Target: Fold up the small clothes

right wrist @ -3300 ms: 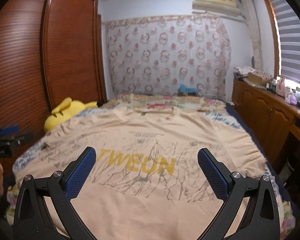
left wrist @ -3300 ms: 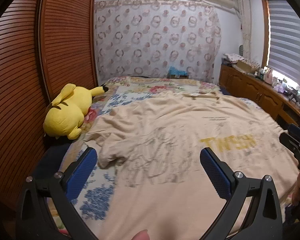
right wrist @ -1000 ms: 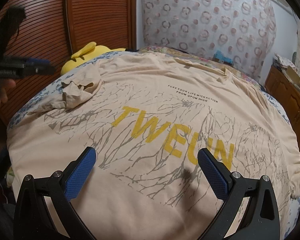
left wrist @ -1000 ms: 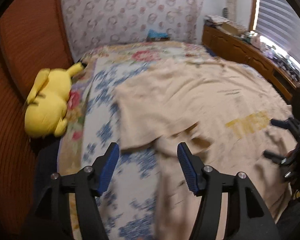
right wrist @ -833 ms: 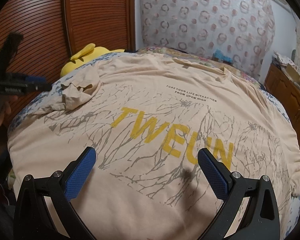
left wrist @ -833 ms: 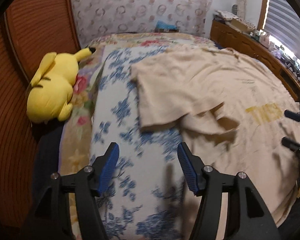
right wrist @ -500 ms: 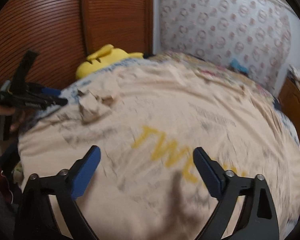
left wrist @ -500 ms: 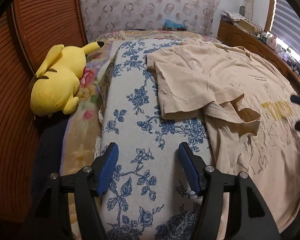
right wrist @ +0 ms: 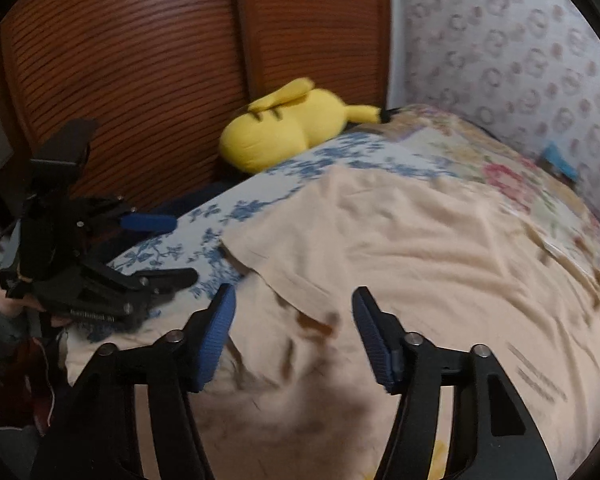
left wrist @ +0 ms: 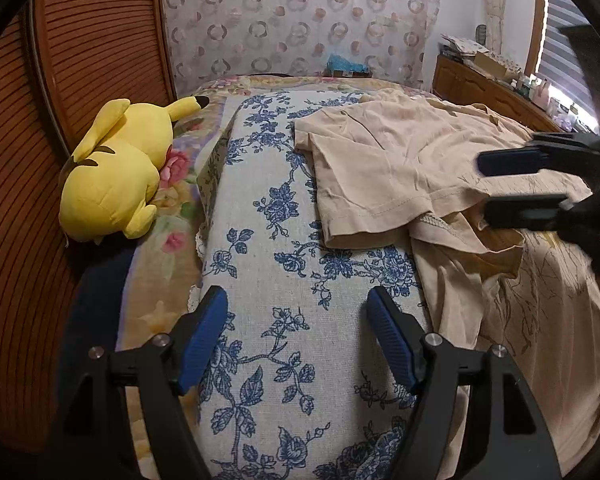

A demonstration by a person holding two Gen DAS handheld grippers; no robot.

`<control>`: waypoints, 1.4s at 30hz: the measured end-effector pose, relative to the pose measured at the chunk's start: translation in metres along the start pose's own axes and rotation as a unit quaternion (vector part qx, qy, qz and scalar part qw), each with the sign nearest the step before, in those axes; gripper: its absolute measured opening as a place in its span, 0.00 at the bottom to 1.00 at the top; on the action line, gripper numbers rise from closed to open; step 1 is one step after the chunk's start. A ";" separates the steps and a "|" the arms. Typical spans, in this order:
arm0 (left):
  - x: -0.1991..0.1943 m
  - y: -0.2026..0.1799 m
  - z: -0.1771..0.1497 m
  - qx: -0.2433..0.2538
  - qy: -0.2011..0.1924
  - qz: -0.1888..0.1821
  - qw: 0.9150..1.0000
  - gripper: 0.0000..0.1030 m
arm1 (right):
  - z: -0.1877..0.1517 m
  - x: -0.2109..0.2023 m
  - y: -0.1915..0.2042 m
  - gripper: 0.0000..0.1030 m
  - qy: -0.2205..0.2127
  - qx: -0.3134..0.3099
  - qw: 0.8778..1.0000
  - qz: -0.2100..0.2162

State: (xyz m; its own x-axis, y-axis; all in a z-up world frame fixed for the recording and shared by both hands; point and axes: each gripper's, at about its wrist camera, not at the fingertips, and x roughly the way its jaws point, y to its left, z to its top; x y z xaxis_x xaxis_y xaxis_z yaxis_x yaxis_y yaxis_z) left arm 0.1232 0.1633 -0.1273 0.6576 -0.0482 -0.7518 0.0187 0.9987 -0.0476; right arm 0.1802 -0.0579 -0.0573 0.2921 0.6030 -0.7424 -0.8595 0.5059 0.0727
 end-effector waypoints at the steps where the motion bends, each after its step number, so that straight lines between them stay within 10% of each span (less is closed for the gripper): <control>1: 0.000 0.001 0.000 0.000 -0.001 0.000 1.000 0.71 | 0.003 0.007 0.003 0.58 0.007 -0.007 1.000 0.003; 11: 0.000 0.003 -0.003 -0.003 -0.003 0.003 1.000 0.71 | 0.015 0.060 0.014 0.52 0.101 -0.062 0.993 -0.012; 16: 0.000 0.002 -0.003 -0.003 -0.003 0.003 1.000 0.71 | 0.019 0.053 0.004 0.07 0.081 -0.049 0.996 0.002; 22: 0.000 0.002 -0.003 -0.003 -0.003 0.003 1.000 0.71 | 0.029 0.019 -0.022 0.06 -0.012 0.045 0.999 -0.001; 29: 0.000 0.002 -0.003 -0.003 -0.004 0.003 1.000 0.71 | 0.014 0.012 -0.072 0.09 0.016 0.128 0.988 -0.087; 35: 0.000 0.002 -0.003 -0.003 -0.004 0.003 1.000 0.71 | 0.008 0.000 -0.074 0.28 0.013 0.114 0.983 -0.140; 42: 0.000 0.002 -0.003 -0.003 -0.004 0.003 1.000 0.71 | 0.023 -0.001 -0.046 0.33 -0.015 0.073 0.993 -0.090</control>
State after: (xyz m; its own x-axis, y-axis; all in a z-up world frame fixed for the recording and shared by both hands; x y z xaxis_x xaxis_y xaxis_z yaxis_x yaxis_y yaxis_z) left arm 0.1214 0.1652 -0.1297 0.6632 -0.0416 -0.7473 0.0096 0.9988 -0.0471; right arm 0.2293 -0.0670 -0.0447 0.4507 0.5117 -0.7314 -0.7228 0.6900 0.0374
